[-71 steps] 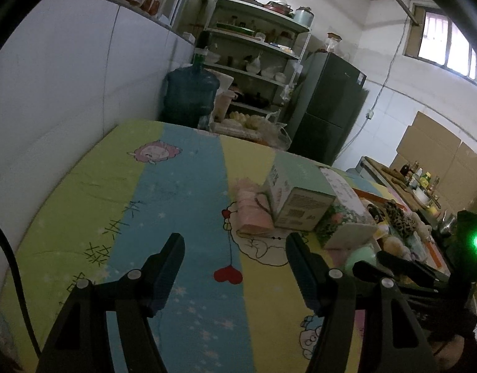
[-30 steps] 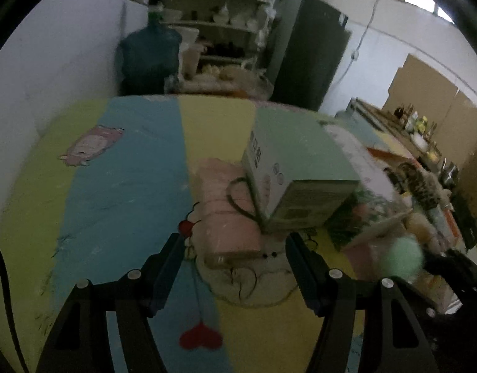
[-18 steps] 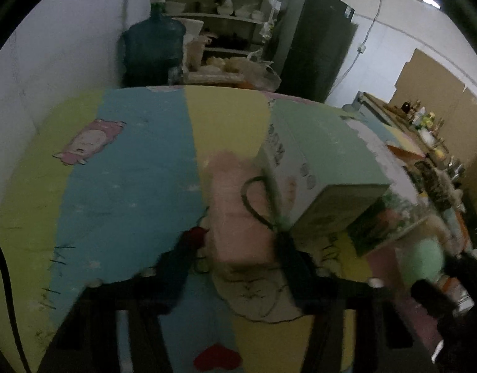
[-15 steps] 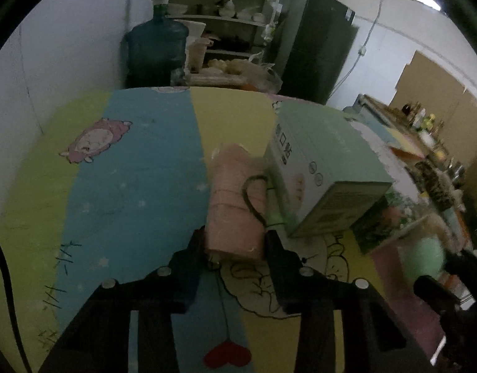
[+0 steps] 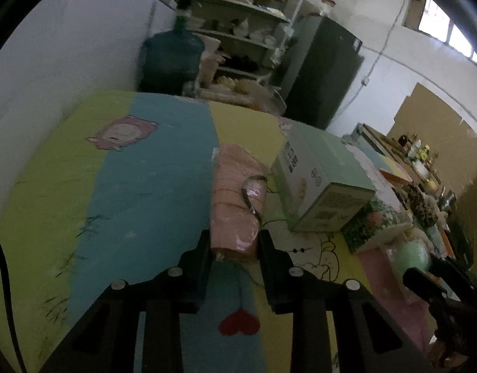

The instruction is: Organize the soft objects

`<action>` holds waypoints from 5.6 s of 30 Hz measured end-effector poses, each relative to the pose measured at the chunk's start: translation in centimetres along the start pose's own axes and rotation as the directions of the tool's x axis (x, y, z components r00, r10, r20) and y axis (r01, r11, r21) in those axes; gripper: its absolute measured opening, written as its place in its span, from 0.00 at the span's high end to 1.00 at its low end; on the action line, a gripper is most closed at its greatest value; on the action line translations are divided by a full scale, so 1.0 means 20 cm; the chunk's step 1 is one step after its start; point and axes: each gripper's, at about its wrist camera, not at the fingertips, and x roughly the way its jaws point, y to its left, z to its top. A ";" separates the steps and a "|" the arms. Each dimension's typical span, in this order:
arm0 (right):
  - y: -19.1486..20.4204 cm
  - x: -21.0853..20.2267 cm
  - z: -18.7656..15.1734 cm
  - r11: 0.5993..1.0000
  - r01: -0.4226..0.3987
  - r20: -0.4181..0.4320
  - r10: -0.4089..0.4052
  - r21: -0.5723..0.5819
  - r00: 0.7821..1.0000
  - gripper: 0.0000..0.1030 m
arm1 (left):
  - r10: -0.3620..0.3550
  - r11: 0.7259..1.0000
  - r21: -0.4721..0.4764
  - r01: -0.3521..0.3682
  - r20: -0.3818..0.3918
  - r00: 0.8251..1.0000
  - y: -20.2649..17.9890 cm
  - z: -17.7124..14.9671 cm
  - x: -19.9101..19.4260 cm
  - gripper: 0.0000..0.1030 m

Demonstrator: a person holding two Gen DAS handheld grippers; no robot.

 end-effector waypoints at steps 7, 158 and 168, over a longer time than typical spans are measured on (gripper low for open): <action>0.06 -0.05 0.01 1.000 -0.021 0.029 0.022 -0.013 0.999 0.49 | 0.002 1.000 -0.020 0.000 0.085 0.996 0.01 -0.06 -0.21 0.71; -1.07 -0.52 -0.04 0.962 0.089 0.212 -0.146 0.257 0.966 0.37 | -0.215 0.955 0.200 0.217 -0.031 0.976 -1.41 0.02 0.26 0.36; -0.91 -0.60 -0.04 0.969 0.091 0.230 -0.144 0.228 0.962 0.37 | 0.054 0.970 0.227 -0.082 0.129 0.990 -1.35 -0.09 0.01 0.36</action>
